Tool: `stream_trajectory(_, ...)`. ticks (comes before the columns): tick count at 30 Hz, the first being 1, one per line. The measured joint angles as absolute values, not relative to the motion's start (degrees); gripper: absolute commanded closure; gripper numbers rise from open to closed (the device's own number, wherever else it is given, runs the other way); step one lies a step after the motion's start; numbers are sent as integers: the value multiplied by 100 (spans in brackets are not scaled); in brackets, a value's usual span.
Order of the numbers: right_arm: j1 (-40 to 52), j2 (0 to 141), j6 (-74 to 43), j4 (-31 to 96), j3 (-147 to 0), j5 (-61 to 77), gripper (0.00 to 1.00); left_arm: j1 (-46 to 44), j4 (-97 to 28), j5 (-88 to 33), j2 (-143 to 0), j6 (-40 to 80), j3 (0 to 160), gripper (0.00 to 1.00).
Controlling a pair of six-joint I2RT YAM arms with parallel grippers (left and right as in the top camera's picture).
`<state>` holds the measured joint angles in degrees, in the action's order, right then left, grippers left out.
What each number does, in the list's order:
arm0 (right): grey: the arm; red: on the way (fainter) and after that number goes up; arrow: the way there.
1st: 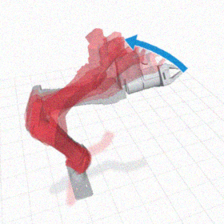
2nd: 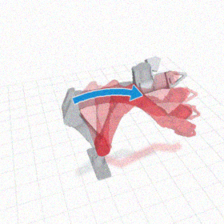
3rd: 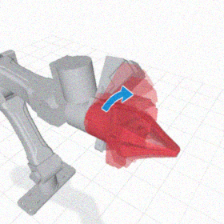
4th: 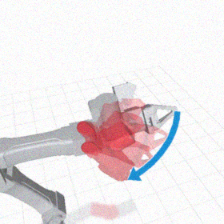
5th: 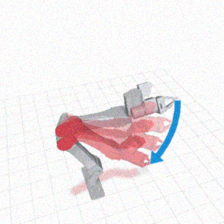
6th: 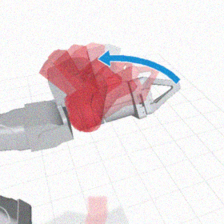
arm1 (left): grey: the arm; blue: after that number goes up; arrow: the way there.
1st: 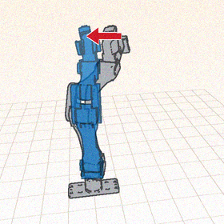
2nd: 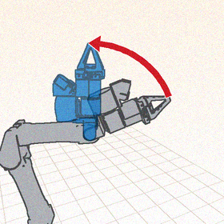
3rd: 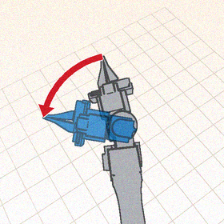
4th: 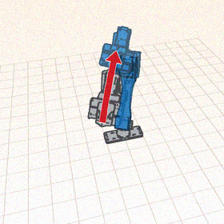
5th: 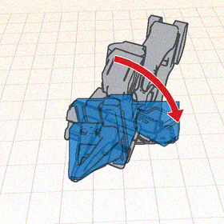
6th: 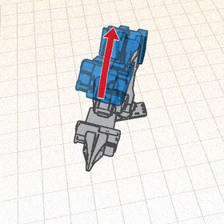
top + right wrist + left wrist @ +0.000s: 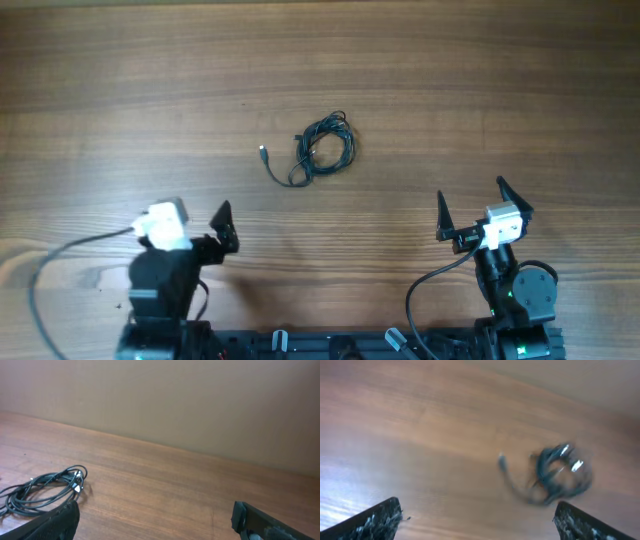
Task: Untangle cables
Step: 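Raise both arms and move grippers above the black cable bundle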
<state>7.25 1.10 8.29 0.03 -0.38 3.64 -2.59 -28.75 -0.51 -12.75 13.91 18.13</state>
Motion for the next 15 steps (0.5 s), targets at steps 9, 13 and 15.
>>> stream_trajectory(9, 725, 95, 849, 5, -36, 364, 0, -259, -6471, -54, -5297, 1363, 8342, 0)
stream_trajectory(13, 727, 93, 851, 3, -36, 364, 0, -263, -7544, -421, -7487, 1341, 10711, 0)
stream_trajectory(15, 727, 91, 851, 1, -36, 364, 0, -263, -7596, -958, -8307, 1162, 11410, 0)
